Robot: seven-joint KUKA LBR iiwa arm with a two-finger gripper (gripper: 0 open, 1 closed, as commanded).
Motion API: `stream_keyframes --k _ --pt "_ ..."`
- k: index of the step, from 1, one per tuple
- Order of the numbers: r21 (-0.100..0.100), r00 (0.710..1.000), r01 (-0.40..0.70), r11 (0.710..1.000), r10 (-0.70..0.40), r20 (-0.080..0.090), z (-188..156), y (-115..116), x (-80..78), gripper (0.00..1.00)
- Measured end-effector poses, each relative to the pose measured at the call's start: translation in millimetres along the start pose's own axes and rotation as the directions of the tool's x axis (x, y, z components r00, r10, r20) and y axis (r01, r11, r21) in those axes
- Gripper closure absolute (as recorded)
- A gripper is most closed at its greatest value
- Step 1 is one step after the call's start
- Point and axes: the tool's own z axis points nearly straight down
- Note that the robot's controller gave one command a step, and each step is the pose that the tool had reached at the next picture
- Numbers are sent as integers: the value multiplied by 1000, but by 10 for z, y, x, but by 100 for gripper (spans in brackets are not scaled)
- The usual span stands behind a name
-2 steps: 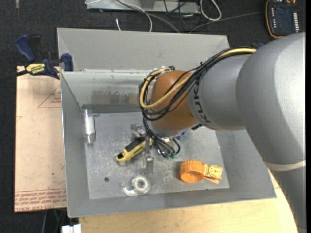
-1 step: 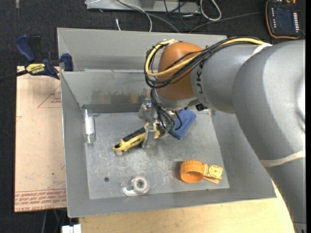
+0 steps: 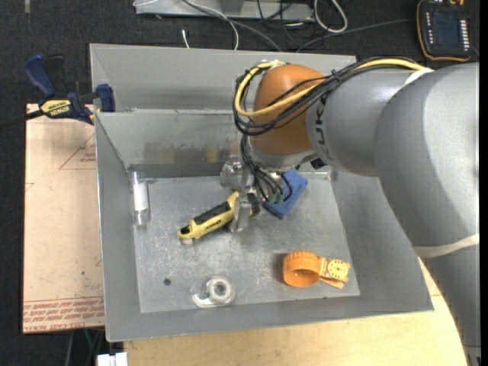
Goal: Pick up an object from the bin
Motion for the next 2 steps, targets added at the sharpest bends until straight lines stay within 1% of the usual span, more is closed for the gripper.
stream_keyframes --k 1,2 --pt "2 999 50 999 -50 5 -3 81 350 0" --pt "1 996 89 996 -89 0 -5 117 962 0"
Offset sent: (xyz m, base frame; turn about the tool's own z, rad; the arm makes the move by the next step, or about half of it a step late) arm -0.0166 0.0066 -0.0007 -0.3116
